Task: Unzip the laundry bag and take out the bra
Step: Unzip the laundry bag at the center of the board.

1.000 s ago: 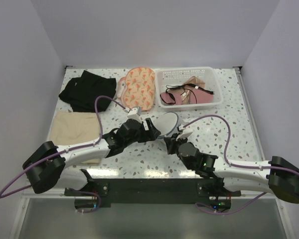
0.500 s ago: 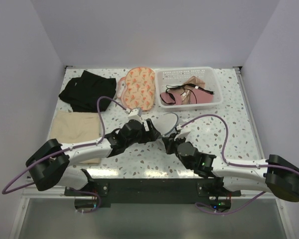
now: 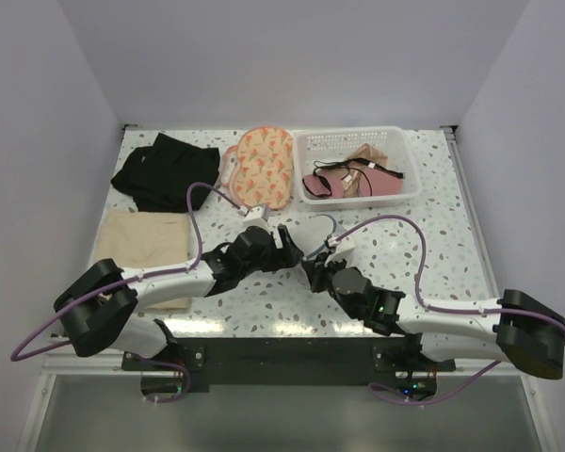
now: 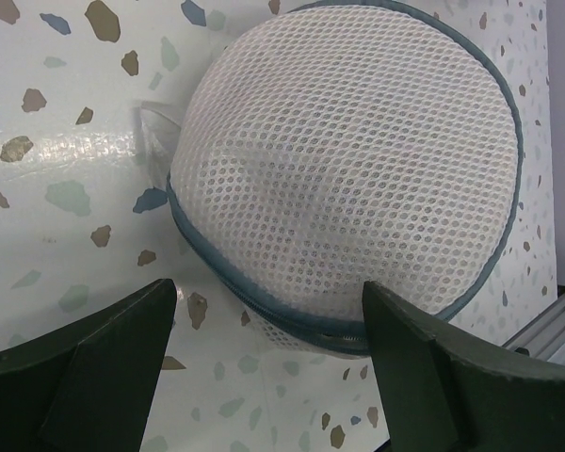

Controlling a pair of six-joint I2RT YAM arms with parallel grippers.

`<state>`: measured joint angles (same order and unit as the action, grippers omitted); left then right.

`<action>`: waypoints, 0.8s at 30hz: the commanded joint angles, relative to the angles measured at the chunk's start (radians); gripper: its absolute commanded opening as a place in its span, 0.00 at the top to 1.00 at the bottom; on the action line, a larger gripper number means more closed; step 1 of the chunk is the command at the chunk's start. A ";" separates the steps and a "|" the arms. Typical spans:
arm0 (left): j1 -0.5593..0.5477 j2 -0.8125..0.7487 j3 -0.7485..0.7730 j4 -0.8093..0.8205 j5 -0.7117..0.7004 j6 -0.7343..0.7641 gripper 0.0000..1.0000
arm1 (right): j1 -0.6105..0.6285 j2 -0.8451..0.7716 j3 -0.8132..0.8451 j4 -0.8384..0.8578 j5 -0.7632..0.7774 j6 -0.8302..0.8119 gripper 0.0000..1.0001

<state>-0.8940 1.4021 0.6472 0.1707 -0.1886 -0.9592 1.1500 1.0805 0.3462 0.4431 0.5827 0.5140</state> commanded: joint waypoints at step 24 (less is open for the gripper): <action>-0.011 0.078 0.101 0.061 -0.100 0.042 0.76 | 0.002 0.042 0.054 0.103 -0.096 -0.008 1.00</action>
<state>-0.8989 1.4715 0.7036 0.1944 -0.2546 -0.9318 1.1500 1.1381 0.3767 0.4885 0.4931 0.5079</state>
